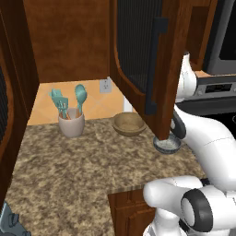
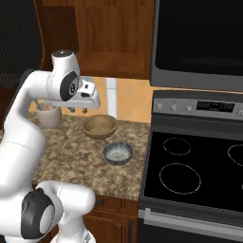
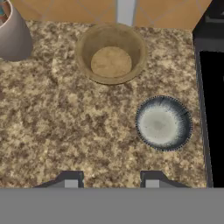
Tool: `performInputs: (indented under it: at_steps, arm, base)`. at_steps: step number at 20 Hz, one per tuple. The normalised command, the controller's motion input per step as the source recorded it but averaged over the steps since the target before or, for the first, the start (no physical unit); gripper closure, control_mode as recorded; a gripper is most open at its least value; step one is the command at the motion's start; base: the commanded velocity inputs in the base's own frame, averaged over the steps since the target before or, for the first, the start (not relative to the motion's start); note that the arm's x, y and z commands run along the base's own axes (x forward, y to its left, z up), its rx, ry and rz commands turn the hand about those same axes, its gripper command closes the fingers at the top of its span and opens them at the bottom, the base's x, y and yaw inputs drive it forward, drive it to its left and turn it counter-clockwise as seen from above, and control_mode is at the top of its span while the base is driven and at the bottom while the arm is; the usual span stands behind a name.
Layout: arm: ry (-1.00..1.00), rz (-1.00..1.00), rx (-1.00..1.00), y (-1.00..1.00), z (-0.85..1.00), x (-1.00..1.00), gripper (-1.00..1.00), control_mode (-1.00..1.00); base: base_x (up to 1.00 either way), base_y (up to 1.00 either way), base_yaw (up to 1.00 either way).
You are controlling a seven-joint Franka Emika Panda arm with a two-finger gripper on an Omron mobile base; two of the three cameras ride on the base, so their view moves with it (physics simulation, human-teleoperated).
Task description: Pick up the bowls on the counter and stack them on top of one another in the open cabinet. Place the smaller bowl on top of the larger bowl.
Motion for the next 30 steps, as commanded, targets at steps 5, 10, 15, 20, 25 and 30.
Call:
performInputs:
  at_steps: [5,10,15,20,25,30]
  arm:
    - [0.0,-0.19,0.1,-0.72,-0.12,-0.37,-1.0,-1.0]
    - [0.0,-0.36,0.09,-1.0,-0.5,-0.44,-1.0,-1.0]
    - [0.03,-0.35,0.09,-1.0,-0.56,-0.05,-1.0,-1.0]
    - [0.03,-0.03,0.05,-0.46,-0.48,0.12,-1.0,-1.0]
    - [0.0,0.0,0.07,-0.03,-0.5,0.26,-1.0,-1.0]
    - [0.05,0.0,0.0,0.01,-0.55,0.25,-1.0,-1.0]
  base:
    - [0.0,0.0,0.0]
    - [0.0,0.0,0.0]
    - [0.0,0.0,0.0]
    - [0.0,0.0,0.0]
    - [0.0,0.0,0.0]
    - [0.0,0.0,0.0]
